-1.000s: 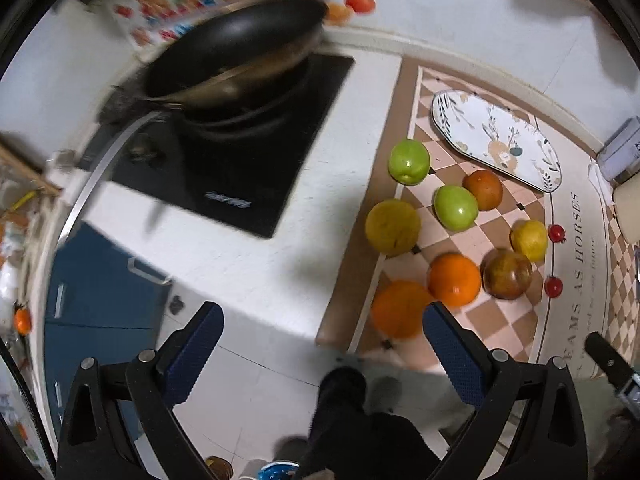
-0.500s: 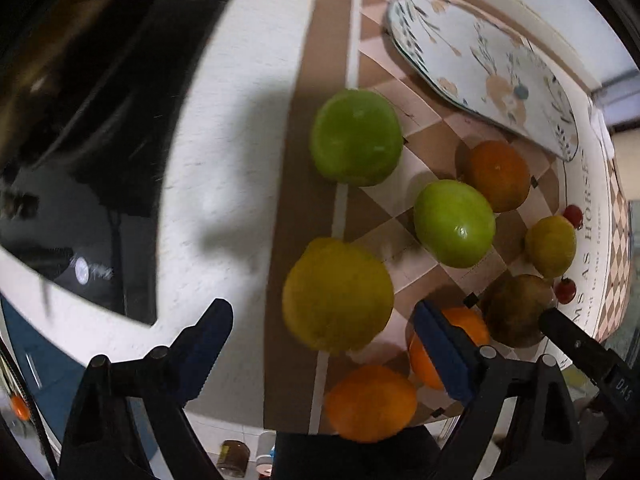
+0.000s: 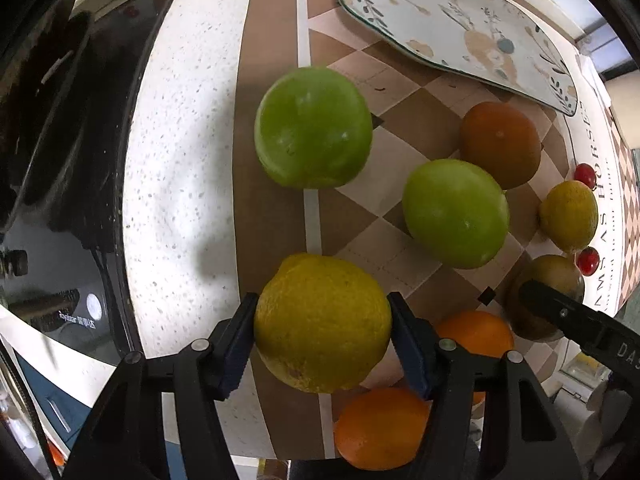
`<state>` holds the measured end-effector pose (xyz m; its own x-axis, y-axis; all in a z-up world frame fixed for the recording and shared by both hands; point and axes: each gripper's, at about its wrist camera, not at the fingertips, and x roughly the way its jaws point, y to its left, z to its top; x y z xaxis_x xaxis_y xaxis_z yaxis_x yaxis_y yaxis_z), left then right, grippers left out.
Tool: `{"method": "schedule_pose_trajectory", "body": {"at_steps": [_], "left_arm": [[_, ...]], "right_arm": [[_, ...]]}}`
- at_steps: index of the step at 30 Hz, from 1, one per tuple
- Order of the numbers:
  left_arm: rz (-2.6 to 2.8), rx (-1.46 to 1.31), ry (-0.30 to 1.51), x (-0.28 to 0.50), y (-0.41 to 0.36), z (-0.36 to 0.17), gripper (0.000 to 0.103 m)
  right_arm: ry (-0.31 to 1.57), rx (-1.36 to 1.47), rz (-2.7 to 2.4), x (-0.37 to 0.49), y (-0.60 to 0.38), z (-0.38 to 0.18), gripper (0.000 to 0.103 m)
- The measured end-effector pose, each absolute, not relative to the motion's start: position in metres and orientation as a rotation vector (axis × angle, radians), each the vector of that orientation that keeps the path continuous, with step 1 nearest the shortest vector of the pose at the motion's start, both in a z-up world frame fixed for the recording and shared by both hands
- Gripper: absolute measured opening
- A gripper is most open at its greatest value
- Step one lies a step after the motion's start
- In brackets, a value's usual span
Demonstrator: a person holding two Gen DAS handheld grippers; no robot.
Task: Organize fruits
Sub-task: 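Grasp the large yellow citrus with the left tool while the right tool grasps the brown apple, then carry both fruits onto the white oval plate and open both tools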
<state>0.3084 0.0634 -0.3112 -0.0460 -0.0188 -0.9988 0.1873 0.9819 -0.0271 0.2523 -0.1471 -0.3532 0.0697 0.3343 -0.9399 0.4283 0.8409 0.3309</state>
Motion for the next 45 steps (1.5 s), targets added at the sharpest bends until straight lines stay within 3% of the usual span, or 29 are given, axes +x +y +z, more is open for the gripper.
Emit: {"method": "schedule_pose_trajectory", "body": {"at_steps": [7,17,23,28,35,45], "left_arm": [[-0.174,0.141,1.595,0.312,0.061,-0.308,0.06],[-0.258,-0.009,1.48,0.334,0.065,-0.223,0.06],[-0.288,-0.043,1.413,0.39,0.031,-0.188,0.061],[-0.272,-0.067,1.444,0.455,0.002,-0.207,0.061],[-0.216,-0.169,1.614,0.536,-0.03,-0.275,0.061],[-0.153,-0.195,1.732,0.568,-0.046,-0.323,0.061]], "right_arm": [[1.524,0.552,-0.058,0.247,-0.139,-0.339,0.07],[1.394,0.612,0.032,0.26,-0.166,-0.267,0.07],[1.328,0.584,0.052,0.322,-0.195,-0.243,0.07],[1.34,0.498,0.057,0.399,-0.205,-0.253,0.07],[1.399,0.333,0.107,0.475,-0.199,-0.291,0.07],[1.463,0.193,0.182,0.514,-0.194,-0.322,0.07]]}}
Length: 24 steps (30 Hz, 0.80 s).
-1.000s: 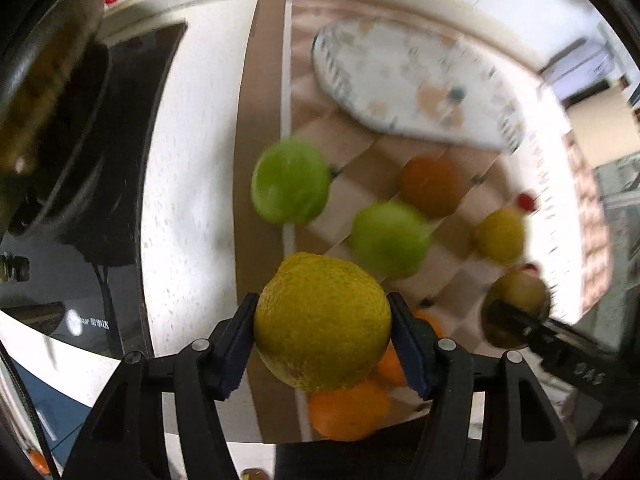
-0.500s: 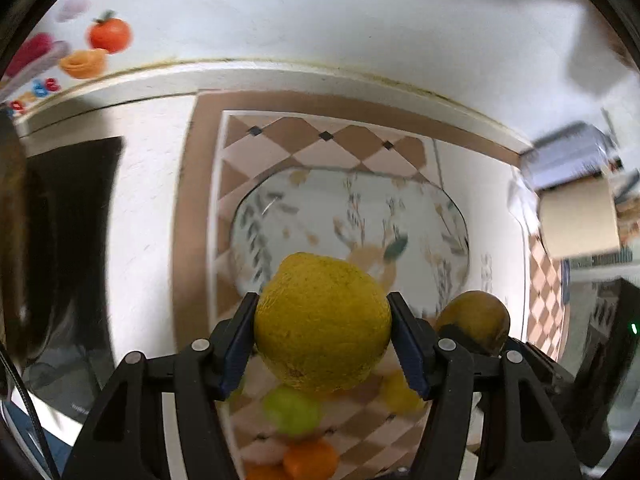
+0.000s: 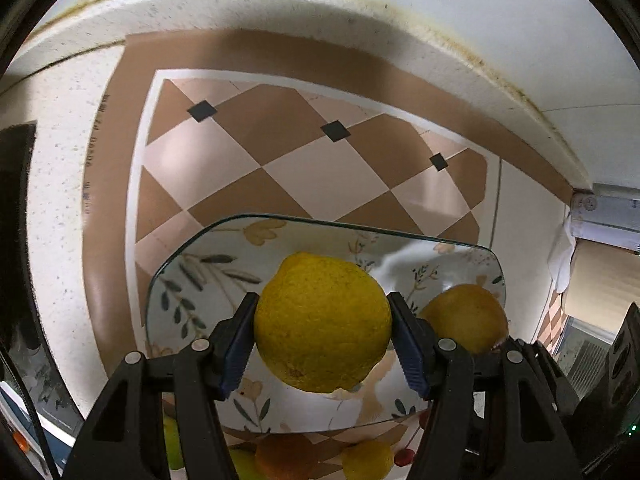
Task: Organize fruits
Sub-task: 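Carry both fruits onto the white oval plate and open both tools, then lift both tools away from the plate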
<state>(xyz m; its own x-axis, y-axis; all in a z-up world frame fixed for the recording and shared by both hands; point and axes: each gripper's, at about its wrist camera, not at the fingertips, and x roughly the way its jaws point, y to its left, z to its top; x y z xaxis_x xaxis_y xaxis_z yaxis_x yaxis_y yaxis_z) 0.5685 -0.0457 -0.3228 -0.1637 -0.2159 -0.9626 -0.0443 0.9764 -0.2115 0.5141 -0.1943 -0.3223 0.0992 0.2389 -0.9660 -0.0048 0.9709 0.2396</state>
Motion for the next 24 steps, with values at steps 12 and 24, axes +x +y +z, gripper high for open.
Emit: {"method": "schedule_pose_trajectory", "body": {"at_steps": [12,24], "left_arm": [[-0.113,-0.208,1.725,0.565,-0.051,-0.32,0.079],[-0.066,-0.024,1.543,0.526,-0.05,-0.267,0.088]], "right_arm": [[1.49,0.188,0.237,0.521,-0.205,-0.316,0.09],[1.441,0.144,0.101,0.477,-0.228,-0.276,0.094]]}}
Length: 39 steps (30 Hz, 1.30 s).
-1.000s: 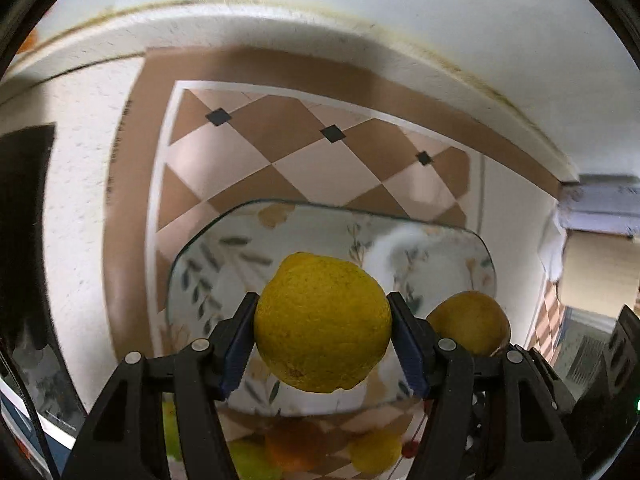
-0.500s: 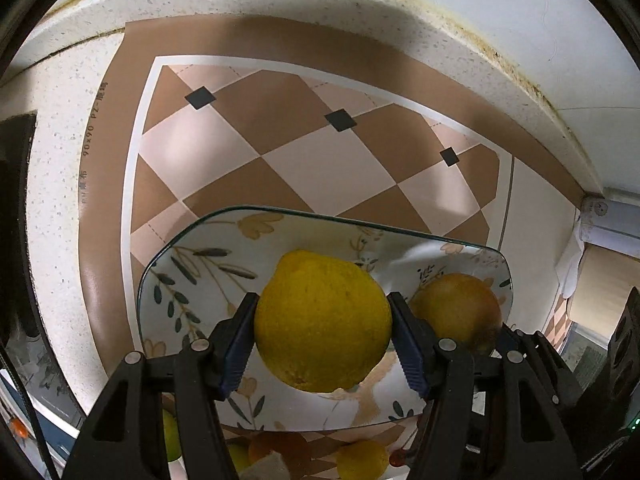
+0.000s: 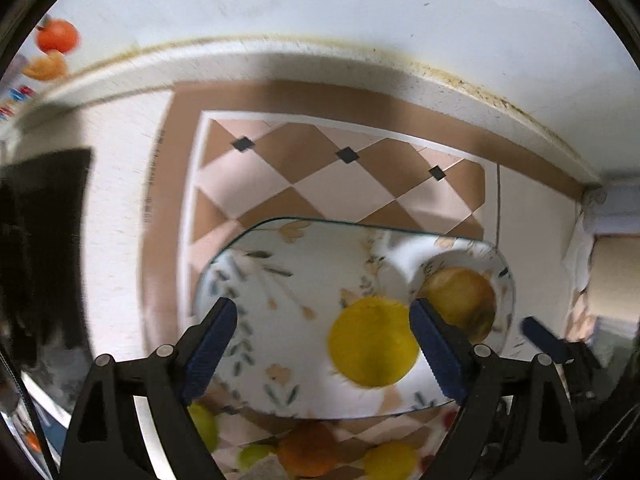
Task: Organize fruits
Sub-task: 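Lift both tools away from the plate, then grasp a green apple with the left tool while the right tool grasps a yellow citrus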
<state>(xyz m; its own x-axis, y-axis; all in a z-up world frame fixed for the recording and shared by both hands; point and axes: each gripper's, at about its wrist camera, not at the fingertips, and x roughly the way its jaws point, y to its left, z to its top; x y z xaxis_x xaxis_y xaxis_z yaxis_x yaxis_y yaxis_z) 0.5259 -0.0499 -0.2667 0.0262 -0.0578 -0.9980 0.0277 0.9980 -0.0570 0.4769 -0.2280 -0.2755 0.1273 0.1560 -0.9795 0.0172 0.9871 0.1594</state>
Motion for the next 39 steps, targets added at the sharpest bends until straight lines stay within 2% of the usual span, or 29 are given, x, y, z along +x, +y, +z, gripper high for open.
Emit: {"method": "schedule_pose_trajectory", "body": {"at_steps": [10,20,33,39], "left_arm": [[-0.015,0.084,1.332,0.455,-0.022,-0.212,0.088],[-0.015,0.161,1.148,0.388,-0.029,-0.167,0.088],[-0.071,0.153,0.999,0.31,-0.025,-0.115,0.088],[-0.072,0.113,0.969,0.292,-0.013,-0.104,0.088]], "right_arm": [[1.339,0.137,0.018,0.41,-0.228,-0.234,0.094],[1.21,0.127,-0.01,0.343,-0.214,-0.184,0.094],[1.069,0.156,-0.022,0.26,-0.21,-0.122,0.094],[1.074,0.183,-0.006,0.241,-0.207,-0.123,0.094]]}}
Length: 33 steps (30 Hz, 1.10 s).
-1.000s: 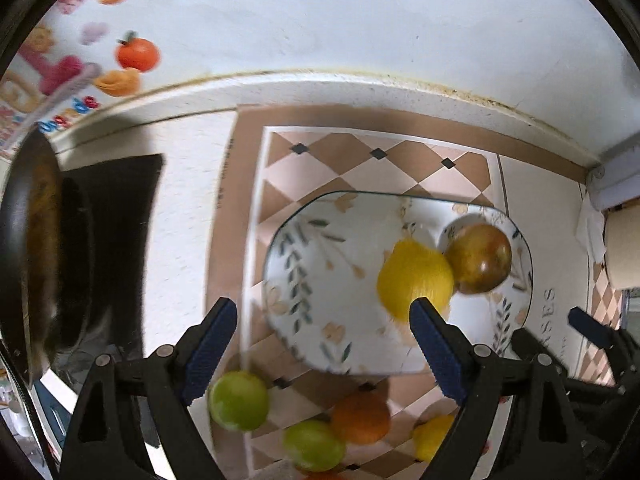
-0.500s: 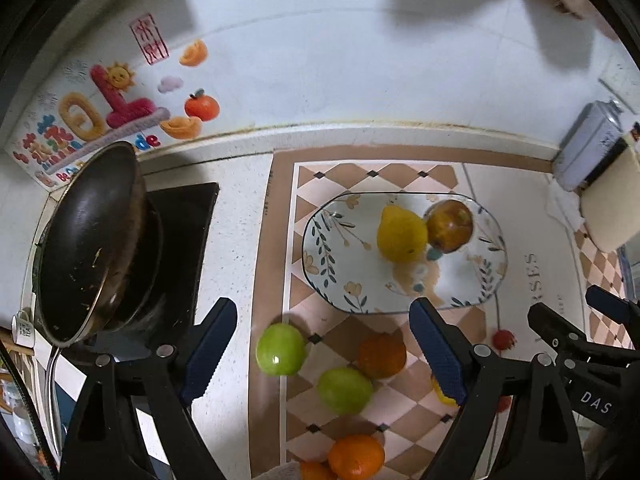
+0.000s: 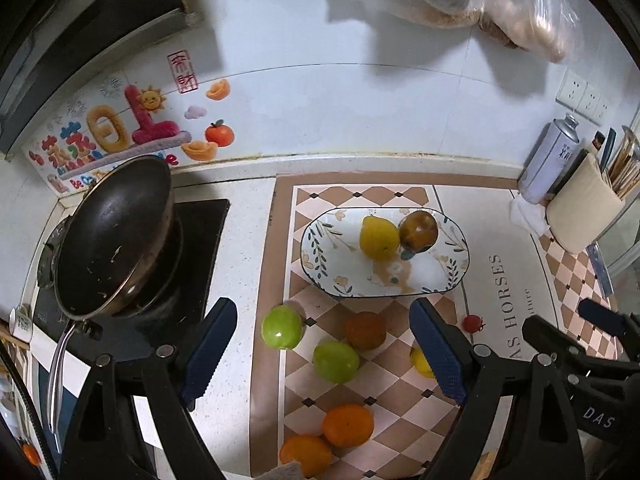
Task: Organize fruits
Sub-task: 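Grasp a green apple with the left tool while the right tool grasps a yellow citrus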
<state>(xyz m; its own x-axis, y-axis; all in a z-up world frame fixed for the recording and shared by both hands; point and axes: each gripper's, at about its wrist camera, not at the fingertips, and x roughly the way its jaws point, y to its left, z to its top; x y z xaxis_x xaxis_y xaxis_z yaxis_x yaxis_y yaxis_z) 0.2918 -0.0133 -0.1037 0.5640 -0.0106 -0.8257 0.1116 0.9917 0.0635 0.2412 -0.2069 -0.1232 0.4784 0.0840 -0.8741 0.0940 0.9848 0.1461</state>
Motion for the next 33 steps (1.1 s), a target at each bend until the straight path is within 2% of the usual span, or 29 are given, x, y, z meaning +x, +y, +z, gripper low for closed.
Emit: {"method": "schedule_pose_trajectory", "body": {"at_steps": [4,6,15,24,31,33], "left_arm": [[-0.052,0.101,1.033,0.291,0.0,-0.123,0.088],[-0.035,0.103,1.117,0.295,0.009,-0.146,0.094],[0.042,0.06,1.342,0.316,0.029,-0.234,0.094],[-0.038,0.182,1.446,0.344,-0.008,-0.286,0.094],[-0.135,0.214,1.486,0.348,-0.029,-0.3,0.094],[-0.153,0.223,1.499,0.347,-0.032,-0.305,0.09]], "right_arm": [[1.152,0.22,0.012,0.246,-0.209,-0.157,0.094],[1.209,0.247,0.027,0.252,-0.21,-0.18,0.094],[1.358,0.258,0.056,0.28,-0.202,-0.259,0.093],[1.446,0.247,0.086,0.298,-0.195,-0.295,0.093],[1.488,0.267,0.093,0.307,-0.197,-0.312,0.093],[1.499,0.276,0.095,0.309,-0.197,-0.316,0.092]]}}
